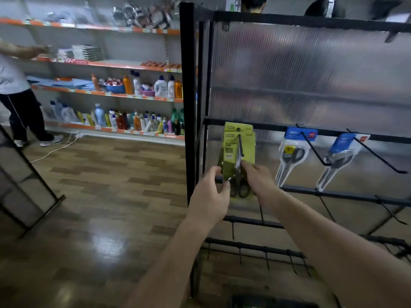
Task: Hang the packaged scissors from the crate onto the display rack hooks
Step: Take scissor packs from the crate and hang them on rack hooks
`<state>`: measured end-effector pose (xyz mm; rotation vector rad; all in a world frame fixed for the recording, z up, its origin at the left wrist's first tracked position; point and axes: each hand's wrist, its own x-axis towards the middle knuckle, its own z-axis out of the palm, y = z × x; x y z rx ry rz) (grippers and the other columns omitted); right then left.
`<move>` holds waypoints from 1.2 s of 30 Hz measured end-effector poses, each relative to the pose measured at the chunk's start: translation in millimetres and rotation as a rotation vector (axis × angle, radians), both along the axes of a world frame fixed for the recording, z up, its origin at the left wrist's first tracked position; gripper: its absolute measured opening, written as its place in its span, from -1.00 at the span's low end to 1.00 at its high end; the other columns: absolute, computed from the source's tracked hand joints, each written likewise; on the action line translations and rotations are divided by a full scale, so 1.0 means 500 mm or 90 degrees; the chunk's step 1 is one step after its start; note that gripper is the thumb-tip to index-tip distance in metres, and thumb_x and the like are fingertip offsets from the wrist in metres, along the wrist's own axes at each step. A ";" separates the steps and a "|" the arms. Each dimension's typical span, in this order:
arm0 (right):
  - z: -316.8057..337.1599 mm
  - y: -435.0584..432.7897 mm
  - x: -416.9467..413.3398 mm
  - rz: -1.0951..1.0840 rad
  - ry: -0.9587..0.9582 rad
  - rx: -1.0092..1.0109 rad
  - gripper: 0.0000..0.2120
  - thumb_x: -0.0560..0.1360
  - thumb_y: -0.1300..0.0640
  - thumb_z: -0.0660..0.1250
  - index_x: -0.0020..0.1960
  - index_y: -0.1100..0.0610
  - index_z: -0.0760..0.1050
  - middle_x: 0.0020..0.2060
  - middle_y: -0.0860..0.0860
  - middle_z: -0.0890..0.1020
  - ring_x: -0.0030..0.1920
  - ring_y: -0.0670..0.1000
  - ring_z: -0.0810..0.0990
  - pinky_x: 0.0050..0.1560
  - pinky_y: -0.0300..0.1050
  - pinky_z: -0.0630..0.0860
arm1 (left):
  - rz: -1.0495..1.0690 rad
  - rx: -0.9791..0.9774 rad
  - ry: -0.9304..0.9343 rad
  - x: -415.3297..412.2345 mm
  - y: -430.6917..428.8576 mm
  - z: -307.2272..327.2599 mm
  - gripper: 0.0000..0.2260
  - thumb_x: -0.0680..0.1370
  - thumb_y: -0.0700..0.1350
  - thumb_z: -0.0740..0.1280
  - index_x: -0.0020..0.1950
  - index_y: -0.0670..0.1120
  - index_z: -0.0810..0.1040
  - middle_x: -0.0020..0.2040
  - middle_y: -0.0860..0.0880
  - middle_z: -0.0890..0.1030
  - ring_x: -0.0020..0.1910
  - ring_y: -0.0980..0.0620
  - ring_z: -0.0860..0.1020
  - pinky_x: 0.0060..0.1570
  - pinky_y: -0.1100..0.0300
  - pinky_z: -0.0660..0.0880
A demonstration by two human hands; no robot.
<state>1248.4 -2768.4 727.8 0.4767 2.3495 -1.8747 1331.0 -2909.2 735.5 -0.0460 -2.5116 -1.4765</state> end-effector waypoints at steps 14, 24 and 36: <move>0.055 0.089 0.012 0.147 -0.033 0.223 -0.46 0.57 -0.12 0.37 0.47 0.11 0.42 0.29 0.07 0.56 0.21 0.09 0.52 0.19 -0.03 0.45 | 0.006 -0.118 0.066 0.042 0.089 -0.022 -0.73 0.69 0.03 0.24 -0.18 0.01 0.50 -0.39 0.05 0.52 -0.36 0.10 0.53 -0.41 0.14 0.44; -0.001 0.481 0.367 0.154 -0.063 0.378 -0.36 0.58 -0.14 0.38 0.59 -0.07 0.25 0.53 -0.10 0.36 0.49 -0.07 0.36 0.36 -0.18 0.34 | -0.248 -0.277 -0.127 0.101 0.378 -0.054 -0.60 0.67 0.07 0.25 0.51 0.08 0.38 0.34 0.06 0.56 0.25 0.02 0.54 0.21 0.08 0.53; -0.121 0.800 0.653 0.136 -0.141 0.381 -0.33 0.61 -0.13 0.31 0.64 0.00 0.15 0.57 -0.01 0.32 0.53 0.01 0.33 0.40 -0.13 0.32 | -0.346 -0.511 -0.216 0.311 0.687 -0.152 -0.61 0.64 0.09 0.25 0.40 -0.02 0.28 0.30 -0.08 0.50 0.23 -0.17 0.50 0.22 -0.10 0.49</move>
